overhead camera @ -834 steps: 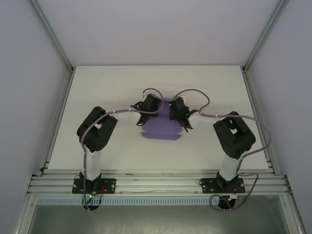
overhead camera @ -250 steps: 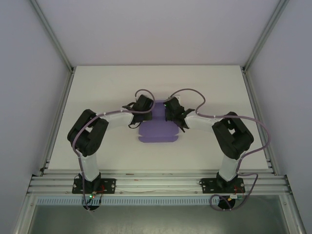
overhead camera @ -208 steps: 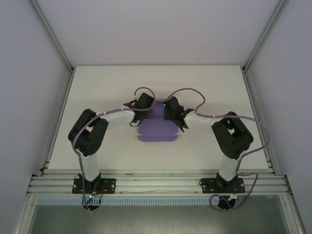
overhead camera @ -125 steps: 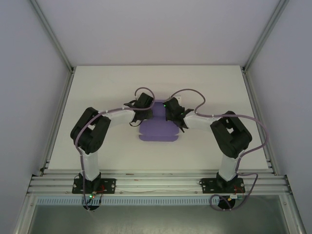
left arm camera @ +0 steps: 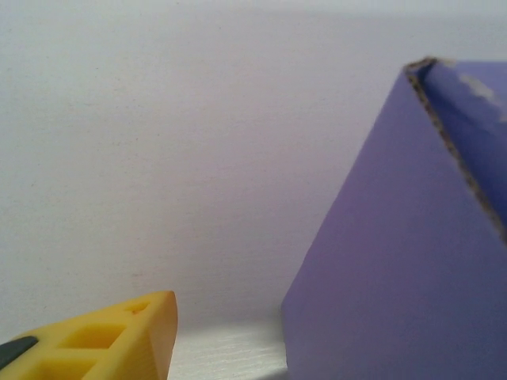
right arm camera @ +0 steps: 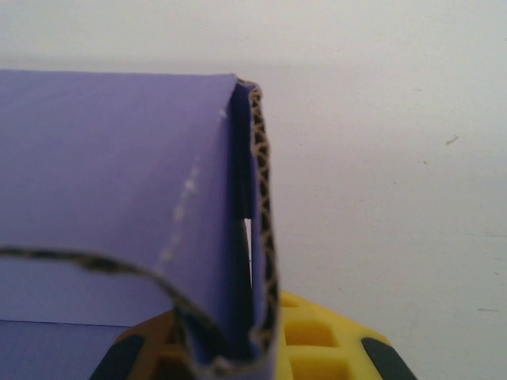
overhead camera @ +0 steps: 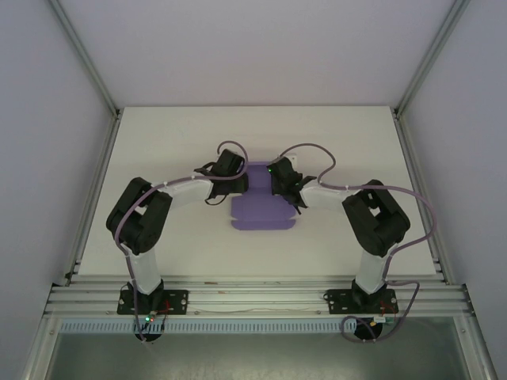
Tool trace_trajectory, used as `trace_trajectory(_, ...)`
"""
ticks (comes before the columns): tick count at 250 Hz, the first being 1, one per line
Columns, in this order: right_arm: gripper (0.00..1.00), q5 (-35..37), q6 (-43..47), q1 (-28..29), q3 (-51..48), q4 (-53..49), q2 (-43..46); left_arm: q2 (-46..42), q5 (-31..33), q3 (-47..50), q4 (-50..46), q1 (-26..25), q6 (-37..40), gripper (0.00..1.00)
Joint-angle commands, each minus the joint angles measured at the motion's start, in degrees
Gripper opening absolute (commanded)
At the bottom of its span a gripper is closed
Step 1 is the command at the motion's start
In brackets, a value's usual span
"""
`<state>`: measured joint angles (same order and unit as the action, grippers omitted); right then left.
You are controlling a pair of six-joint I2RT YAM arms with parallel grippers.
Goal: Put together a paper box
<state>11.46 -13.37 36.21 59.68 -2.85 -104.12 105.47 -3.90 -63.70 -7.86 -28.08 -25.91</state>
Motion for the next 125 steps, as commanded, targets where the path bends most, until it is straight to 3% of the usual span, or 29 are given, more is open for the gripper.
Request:
trace_trajectory(1, 0.00, 3.9, 1.0, -0.6, -0.4, -3.7, -0.9, -1.2, -1.4, -1.0, 3.2, 0.9, 1.5, 0.58)
trace_trajectory(40, 0.00, 4.0, 1.0, -0.6, -0.3, -4.0, -1.0, -1.1, -0.7, -1.8, 3.0, 0.9, 2.2, 0.60)
trace_trajectory(65, 0.00, 3.8, 1.0, -0.6, -0.4, -3.7, -0.9, 1.4, 2.0, -3.2, 0.9, 0.8, 2.3, 0.56)
trace_trajectory(101, 0.00, 3.8, 0.9, -0.6, -0.1, -3.9, -1.3, 5.5, 3.5, -4.4, -0.2, 0.9, 1.6, 0.32)
trace_trajectory(125, 0.00, 4.2, 0.7, -0.6, -0.3, -4.2, -1.2, 7.0, 8.7, -4.2, -1.5, 0.8, 1.5, 0.16)
